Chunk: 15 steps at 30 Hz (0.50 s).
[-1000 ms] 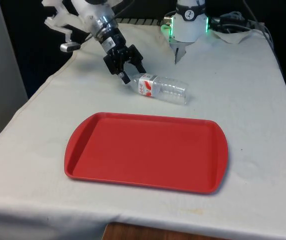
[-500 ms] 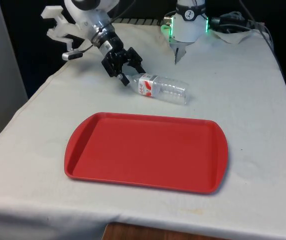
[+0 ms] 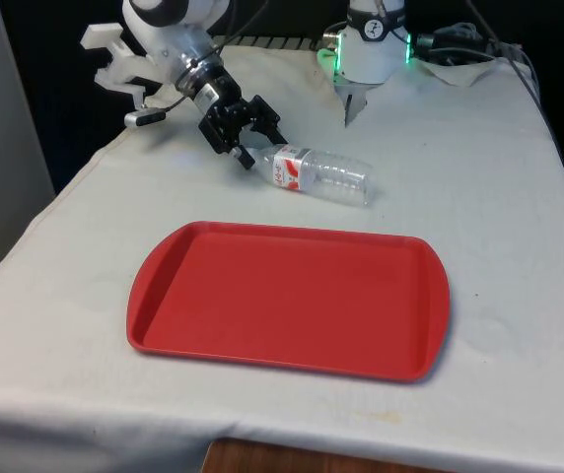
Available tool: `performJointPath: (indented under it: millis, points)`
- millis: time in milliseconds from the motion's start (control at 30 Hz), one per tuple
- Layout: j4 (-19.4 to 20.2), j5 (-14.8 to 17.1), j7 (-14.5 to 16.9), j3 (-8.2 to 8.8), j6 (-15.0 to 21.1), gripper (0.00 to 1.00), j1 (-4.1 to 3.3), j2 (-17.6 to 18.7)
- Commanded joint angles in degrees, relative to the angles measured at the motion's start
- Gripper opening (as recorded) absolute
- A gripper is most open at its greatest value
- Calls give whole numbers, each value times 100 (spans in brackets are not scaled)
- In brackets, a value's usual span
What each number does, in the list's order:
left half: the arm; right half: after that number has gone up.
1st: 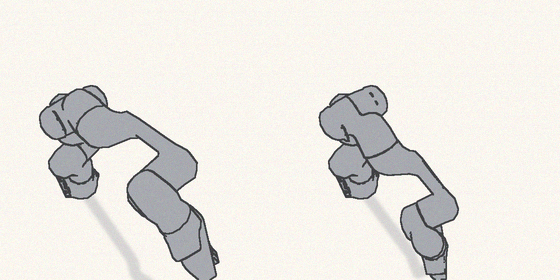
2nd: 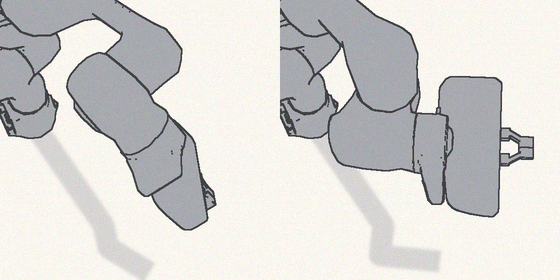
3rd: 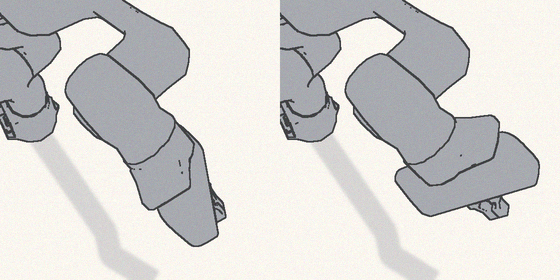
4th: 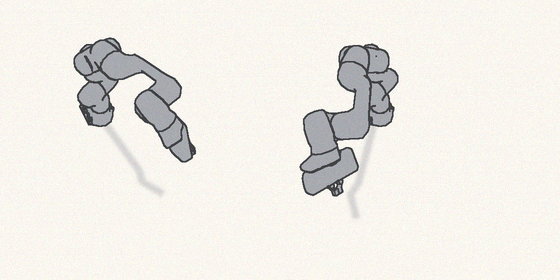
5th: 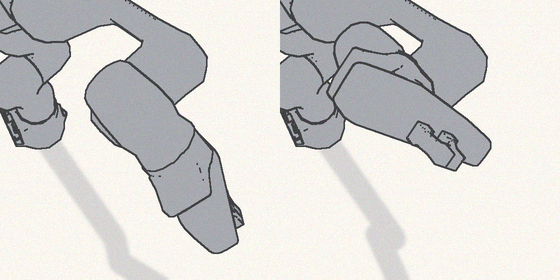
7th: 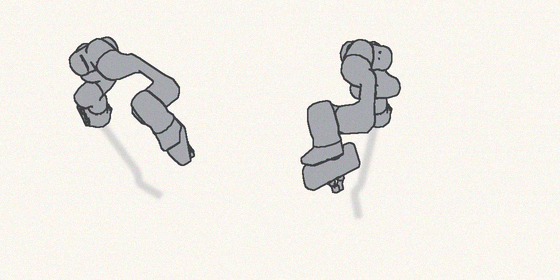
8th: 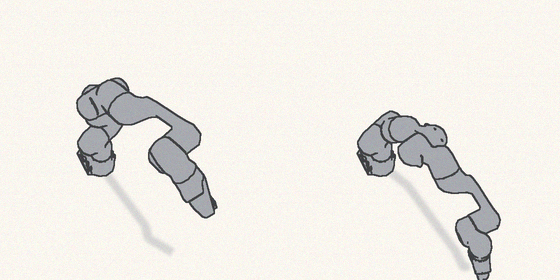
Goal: Place the bottle upright on the tray.
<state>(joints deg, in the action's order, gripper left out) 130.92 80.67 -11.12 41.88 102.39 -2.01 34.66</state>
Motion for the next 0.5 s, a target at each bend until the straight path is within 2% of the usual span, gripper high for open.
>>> performJointPath:
  millis: [0,400,467]
  points:
    - [6,6,0,0,6,100,-6,-11]
    - [52,0,0,-29,-6,100,-57,0]
    - [63,74,11,-74,23,100,-69,23]
